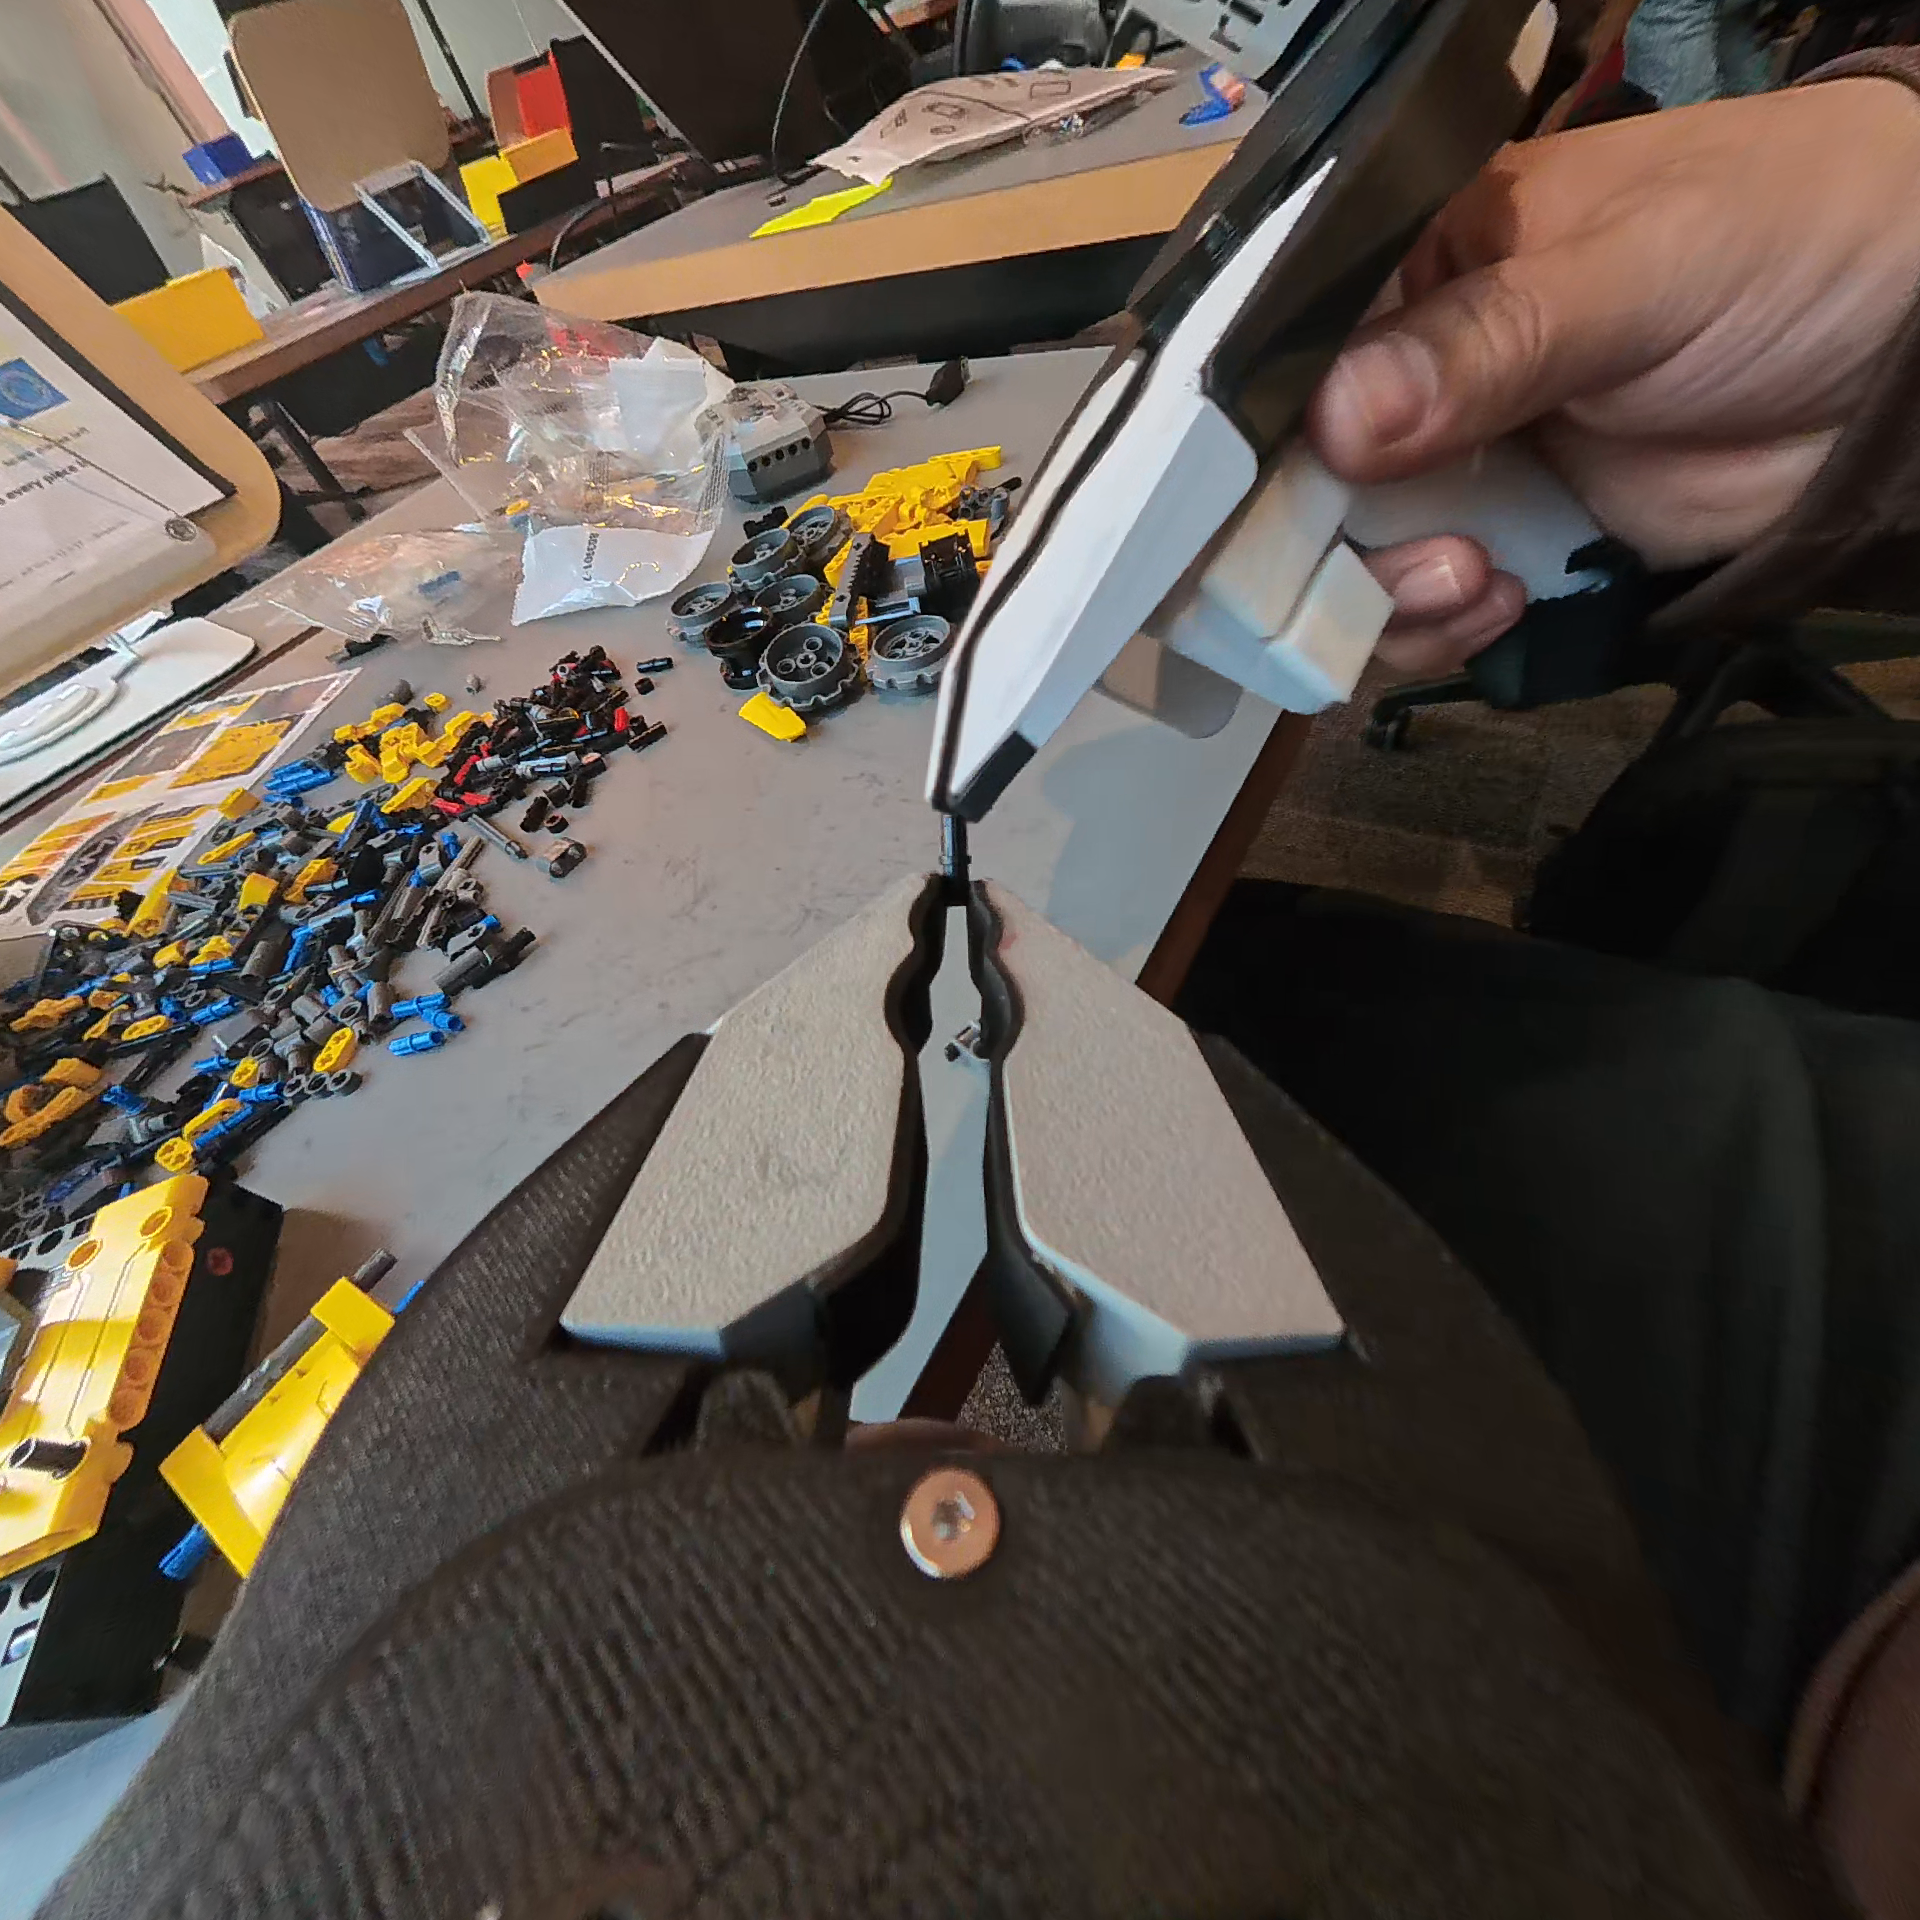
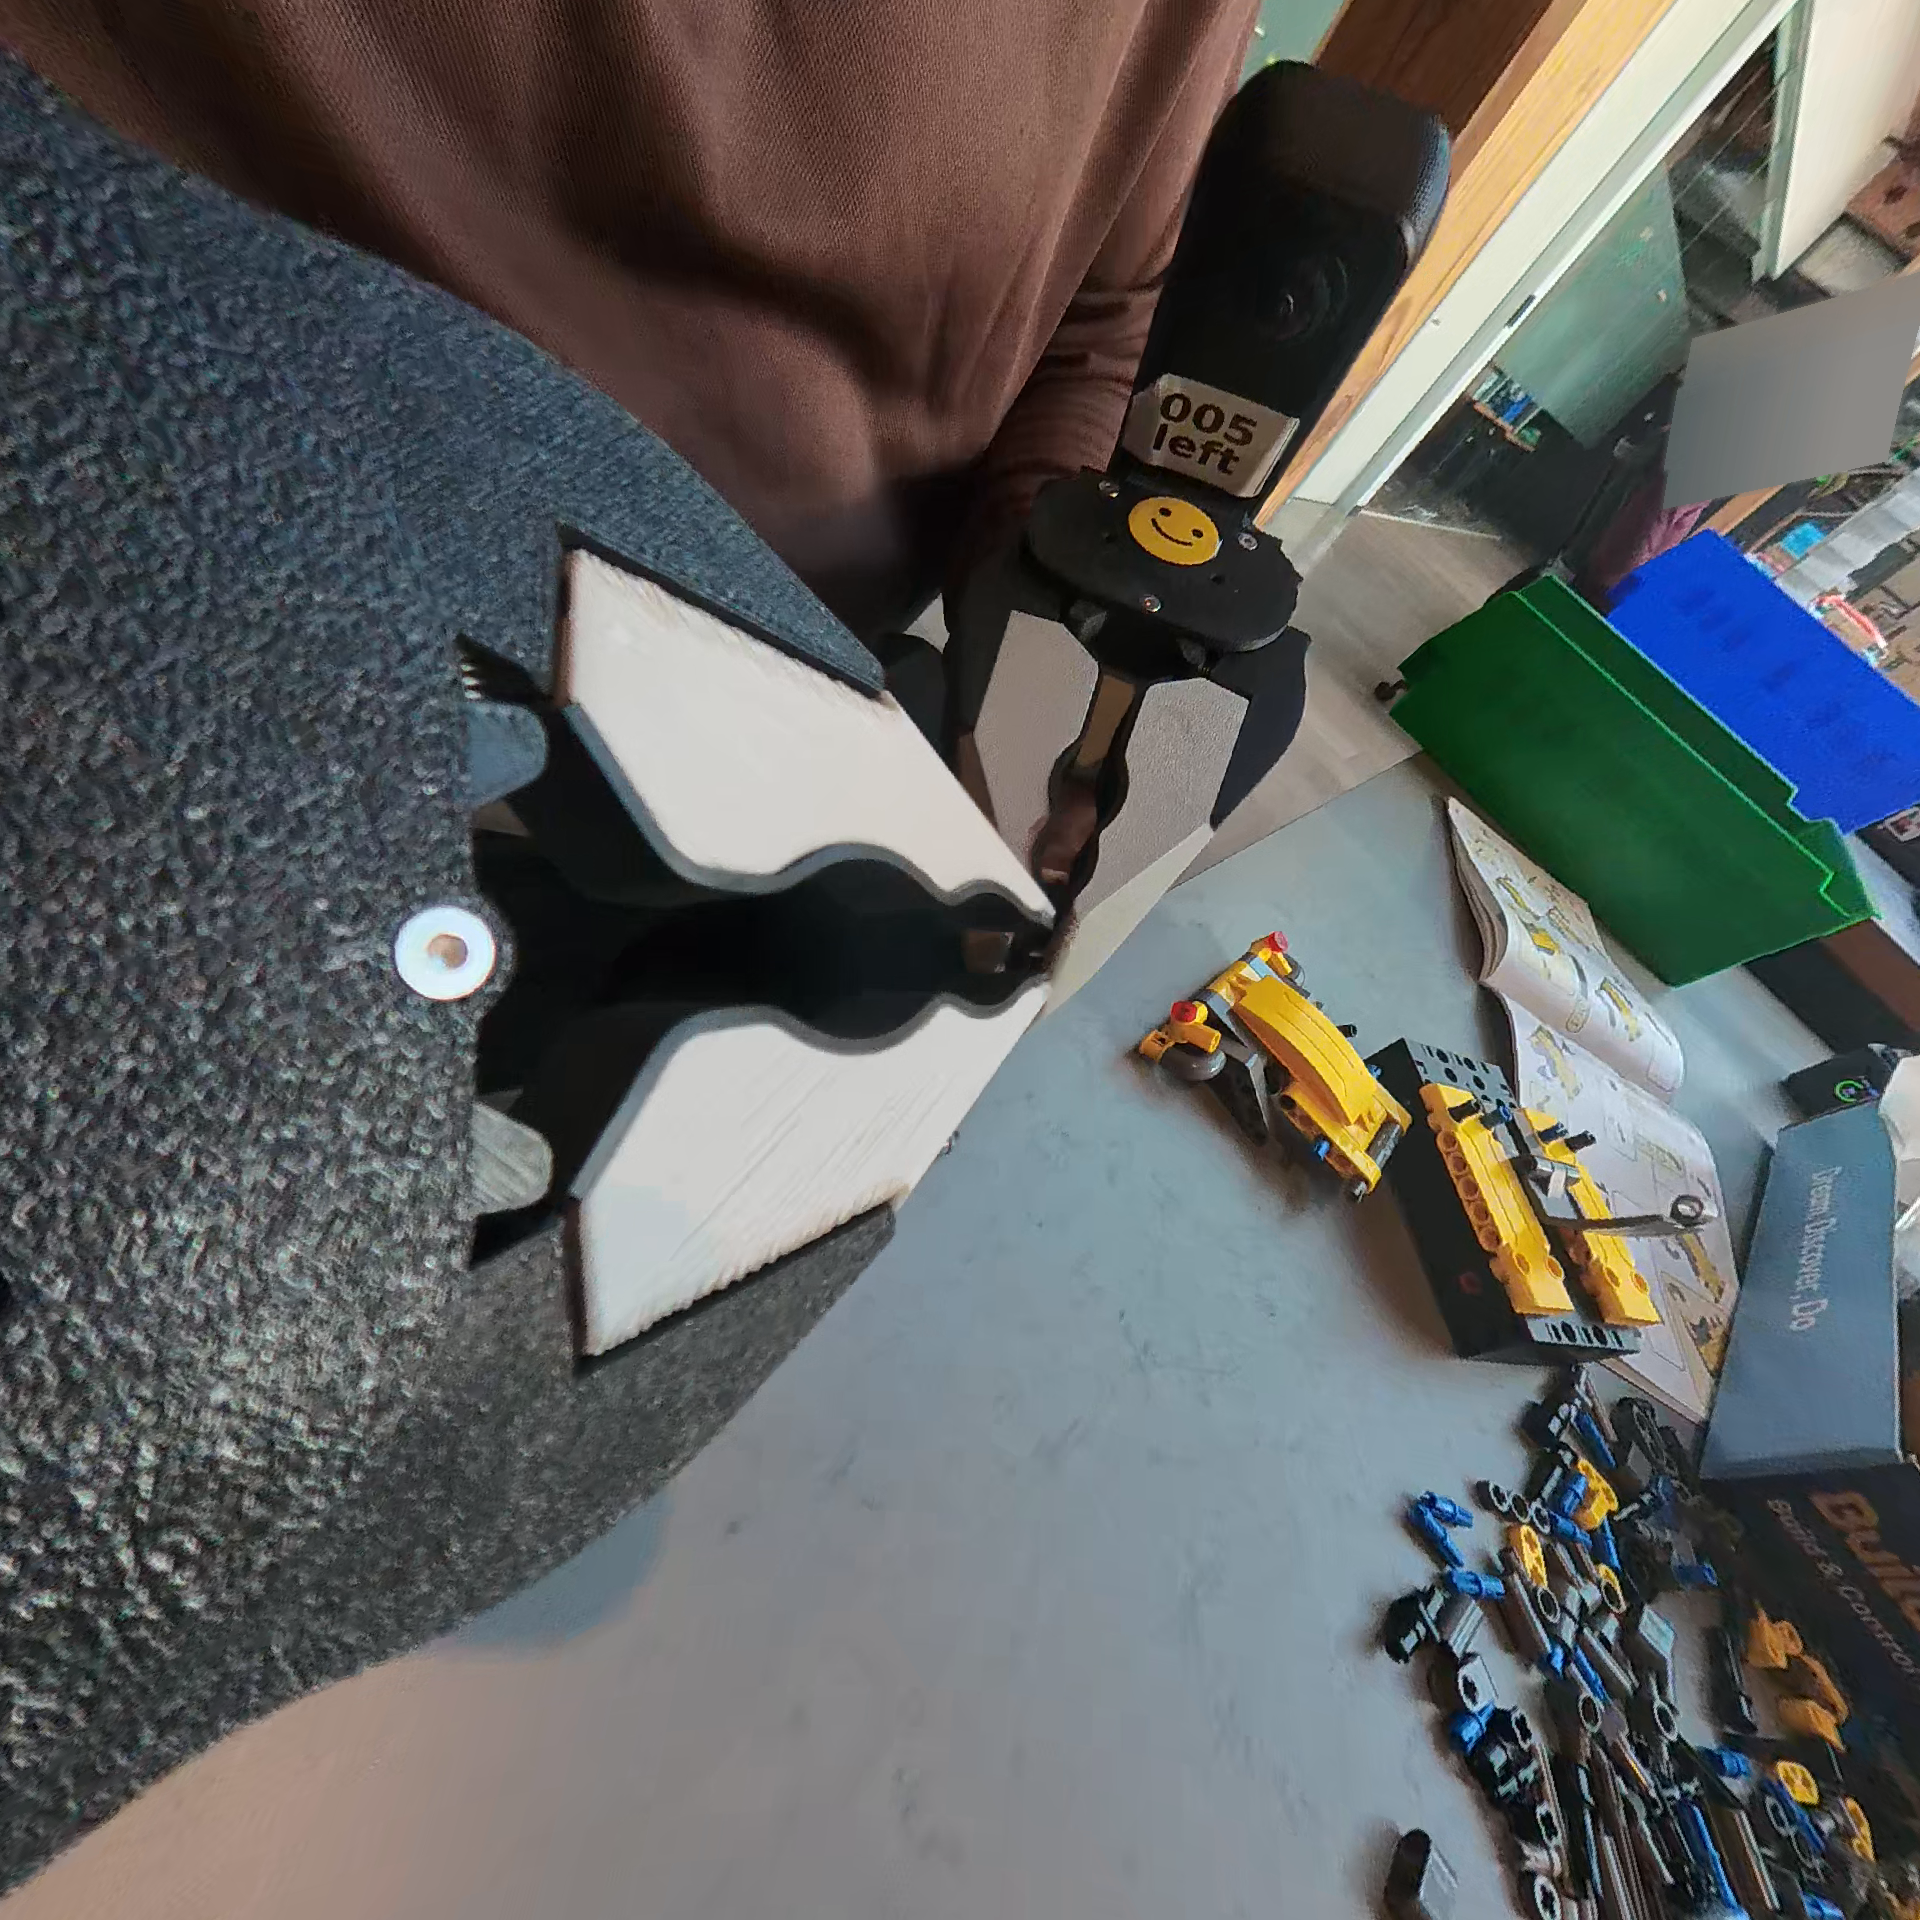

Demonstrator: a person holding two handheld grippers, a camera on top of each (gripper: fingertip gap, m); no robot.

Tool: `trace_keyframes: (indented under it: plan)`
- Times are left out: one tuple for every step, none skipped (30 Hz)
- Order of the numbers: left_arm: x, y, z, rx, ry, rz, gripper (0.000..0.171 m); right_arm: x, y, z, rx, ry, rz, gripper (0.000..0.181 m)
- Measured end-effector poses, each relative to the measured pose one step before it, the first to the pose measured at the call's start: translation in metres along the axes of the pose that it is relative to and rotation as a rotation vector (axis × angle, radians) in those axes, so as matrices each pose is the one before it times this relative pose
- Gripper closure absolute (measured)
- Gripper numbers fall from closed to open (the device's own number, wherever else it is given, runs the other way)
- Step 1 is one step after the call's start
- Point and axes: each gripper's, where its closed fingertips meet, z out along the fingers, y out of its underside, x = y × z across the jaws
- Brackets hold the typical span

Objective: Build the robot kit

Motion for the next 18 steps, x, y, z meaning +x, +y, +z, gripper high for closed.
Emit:
trace_keyframes:
  plan:
    - [-0.00027,0.00095,0.00008,-0.00479,-0.0023,0.0001,0.170,0.00096,0.00008,0.00084,-0.0039,0.0074,-0.0045,0.178]
    - [-0.00012,0.00032,-0.00031,0.00083,0.0025,-0.0052,0.170,0.00053,0.00036,0.00018,-0.0058,0.0051,-0.0067,0.181]
    - [0.00026,0.00023,-0.00024,0.00114,0.0055,-0.0099,0.170,-0.00047,0.00022,0.00005,-0.0046,0.0000,-0.0038,0.181]
    - [-0.00021,-0.00049,-0.00041,0.00436,0.0008,-0.0088,0.170,0.00036,-0.00044,0.00002,-0.0009,0.0054,0.0006,0.181]
    - [-0.00054,-0.00042,-0.00014,0.00241,-0.0031,-0.0005,0.170,0.00157,-0.00139,-0.00026,0.0039,0.0120,0.0026,0.181]
    - [-0.00006,-0.00034,0.00013,-0.00043,-0.0016,0.0061,0.170,0.00146,-0.00185,-0.00044,0.0071,0.0087,0.0016,0.176]
    - [-0.00025,-0.00071,0.00017,0.00143,-0.0038,0.0059,0.170,-0.00008,-0.00135,-0.00045,0.0060,-0.0038,0.0015,0.175]
    - [-0.00004,-0.00083,-0.00016,0.00315,-0.0010,0.0033,0.170,-0.00109,-0.00016,-0.00001,0.0005,-0.0102,0.0030,0.176]
    - [0.00006,-0.00042,-0.00008,0.00091,0.0004,0.0008,0.170,-0.00082,0.00084,0.00030,-0.0047,-0.0068,0.0018,0.177]
    - [-0.00047,-0.00013,-0.00020,0.00099,-0.0023,0.0004,0.170,-0.00032,0.00123,0.00046,-0.0058,-0.0012,-0.0009,0.176]
    - [-0.00014,0.00004,-0.00013,0.00033,0.0001,0.0002,0.170,-0.00080,0.00087,0.00044,-0.0034,-0.0036,-0.0022,0.174]
    - [0.00022,0.00017,-0.00012,0.00001,0.0022,-0.0005,0.170,-0.00190,0.00024,0.00055,-0.0003,-0.0101,0.0003,0.174]
    - [0.00029,-0.00004,-0.00015,0.00213,0.0010,0.0006,0.170,-0.00092,-0.00010,0.00060,0.0009,-0.0046,0.0012,0.174]
    - [0.00033,-0.00019,-0.00012,0.00211,0.0007,0.0018,0.170,0.00063,-0.00004,0.00053,-0.0005,0.0071,-0.0053,0.178]
    - [-0.00003,0.00065,0.00021,-0.00394,-0.0016,0.0016,0.170,0.00075,0.00025,0.00041,-0.0036,0.0081,-0.0087,0.180]
    - [-0.00029,0.00034,0.00011,-0.00089,-0.0008,-0.0004,0.170,0.00009,0.00015,0.00029,-0.0035,0.0033,-0.0033,0.180]
    - [-0.00016,-0.00001,-0.00003,0.00096,0.0014,-0.0065,0.170,-0.00021,-0.00015,0.00020,-0.0011,0.0011,-0.0017,0.180]
    - [-0.00013,-0.00010,0.00000,0.00099,0.0019,-0.0081,0.170,0.00003,-0.00026,0.00008,-0.0003,0.0010,-0.0014,0.180]
